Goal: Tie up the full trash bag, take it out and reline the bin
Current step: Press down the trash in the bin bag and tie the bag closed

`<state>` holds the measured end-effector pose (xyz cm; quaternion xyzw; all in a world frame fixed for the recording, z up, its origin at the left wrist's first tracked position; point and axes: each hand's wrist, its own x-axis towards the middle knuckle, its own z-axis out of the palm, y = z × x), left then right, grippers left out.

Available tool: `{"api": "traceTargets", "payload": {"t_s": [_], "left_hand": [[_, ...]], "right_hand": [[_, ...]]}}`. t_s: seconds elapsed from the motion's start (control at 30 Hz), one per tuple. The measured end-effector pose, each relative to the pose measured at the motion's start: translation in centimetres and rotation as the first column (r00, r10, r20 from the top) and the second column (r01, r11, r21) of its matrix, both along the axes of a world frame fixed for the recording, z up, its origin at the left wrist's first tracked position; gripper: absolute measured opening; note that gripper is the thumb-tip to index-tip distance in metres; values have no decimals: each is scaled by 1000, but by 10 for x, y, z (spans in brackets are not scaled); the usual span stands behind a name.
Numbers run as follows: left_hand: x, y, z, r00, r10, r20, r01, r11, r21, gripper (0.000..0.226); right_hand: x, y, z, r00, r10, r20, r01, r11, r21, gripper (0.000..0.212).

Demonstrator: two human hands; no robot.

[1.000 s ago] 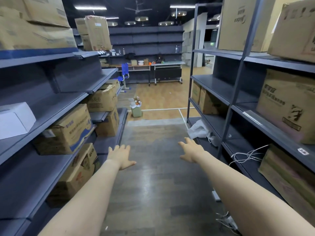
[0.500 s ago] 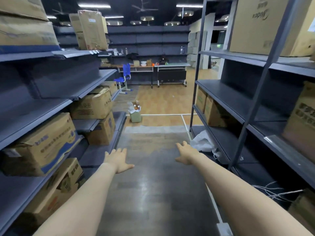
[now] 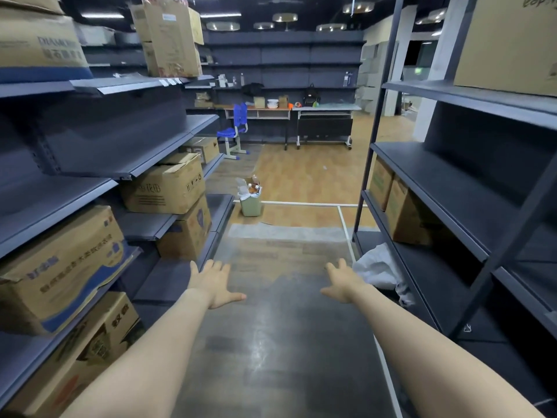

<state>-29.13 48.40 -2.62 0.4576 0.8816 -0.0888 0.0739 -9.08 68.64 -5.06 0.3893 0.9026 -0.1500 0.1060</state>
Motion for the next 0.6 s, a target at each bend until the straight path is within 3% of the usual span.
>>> {"api": "traceTargets", "payload": {"t_s": [0.17,0.47,0.6], "left_hand": [[-66,58,-13,1000,23,-9,-24,999,-43,93],[-226,191,7,997,72,-6,-71,996,60,94],[-268,233,2,999,52,1,-52,999,6,94]], "right_hand": [[-61,57,-9,1000,17,2,-17,1000,-8,70],[-202,190,24,997,73,-25,-70,993,98,66],[-245,229,24,987,153,46,-159,966,203,83]]}}
